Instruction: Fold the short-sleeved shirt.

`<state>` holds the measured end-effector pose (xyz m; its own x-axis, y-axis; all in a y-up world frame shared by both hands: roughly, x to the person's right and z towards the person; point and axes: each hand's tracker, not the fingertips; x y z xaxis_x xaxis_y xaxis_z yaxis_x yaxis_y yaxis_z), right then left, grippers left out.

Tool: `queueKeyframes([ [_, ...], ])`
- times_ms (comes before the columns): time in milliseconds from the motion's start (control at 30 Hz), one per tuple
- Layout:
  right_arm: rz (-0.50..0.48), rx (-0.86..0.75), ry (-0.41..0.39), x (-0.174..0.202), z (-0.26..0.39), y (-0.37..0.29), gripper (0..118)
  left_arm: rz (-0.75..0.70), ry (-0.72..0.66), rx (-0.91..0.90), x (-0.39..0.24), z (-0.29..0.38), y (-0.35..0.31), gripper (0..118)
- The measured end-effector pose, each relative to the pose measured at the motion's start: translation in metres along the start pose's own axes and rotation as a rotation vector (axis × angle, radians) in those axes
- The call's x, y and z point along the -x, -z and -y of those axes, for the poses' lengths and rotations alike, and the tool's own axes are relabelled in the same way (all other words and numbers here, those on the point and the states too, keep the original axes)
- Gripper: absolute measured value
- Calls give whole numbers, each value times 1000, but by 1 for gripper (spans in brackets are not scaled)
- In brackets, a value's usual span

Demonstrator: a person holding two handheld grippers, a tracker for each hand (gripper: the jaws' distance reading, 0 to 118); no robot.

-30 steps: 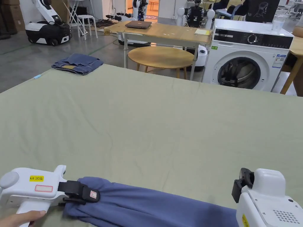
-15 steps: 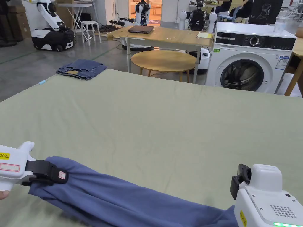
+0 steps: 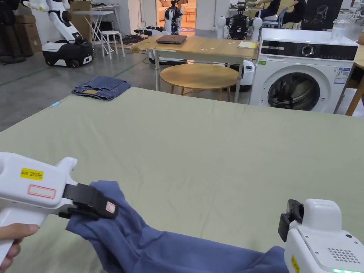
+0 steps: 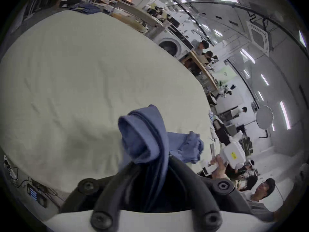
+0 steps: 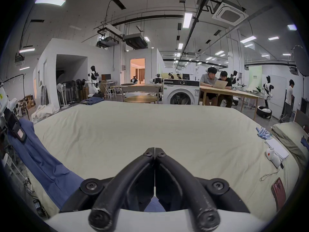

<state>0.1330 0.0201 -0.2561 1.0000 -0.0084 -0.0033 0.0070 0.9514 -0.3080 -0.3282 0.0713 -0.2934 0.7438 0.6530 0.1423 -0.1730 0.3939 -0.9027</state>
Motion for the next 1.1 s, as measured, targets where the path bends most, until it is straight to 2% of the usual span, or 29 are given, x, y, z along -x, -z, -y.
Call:
queueKeyframes([
  [267, 18, 19, 8, -8, 6, -4, 0, -27, 12, 169, -40, 8, 104, 2],
  [433, 33, 45, 9, -13, 11, -4, 0, -135, 23, 268, -39, 16, 172, 2],
  [600, 46, 69, 12, -17, 15, -3, 0, -207, 36, 318, -33, 25, 206, 5],
  [667, 46, 75, 16, -18, 16, -3, 0, -220, 35, 310, -35, 29, 206, 12],
  [767, 49, 78, 13, -18, 17, -3, 0, -139, -6, 294, -36, 27, 198, 39],
  [833, 48, 81, 11, -18, 17, -3, 0, -142, 17, 288, -45, 27, 186, 50],
  [900, 47, 80, 12, -18, 17, -4, 0, -141, 76, 254, -56, 23, 171, 50],
  [1033, 46, 80, 15, -19, 17, -4, 0, 10, 26, 200, -62, 13, 133, 50],
  [1100, 47, 81, 18, -20, 17, -5, 0, 27, 65, 189, -66, 11, 120, 36],
])
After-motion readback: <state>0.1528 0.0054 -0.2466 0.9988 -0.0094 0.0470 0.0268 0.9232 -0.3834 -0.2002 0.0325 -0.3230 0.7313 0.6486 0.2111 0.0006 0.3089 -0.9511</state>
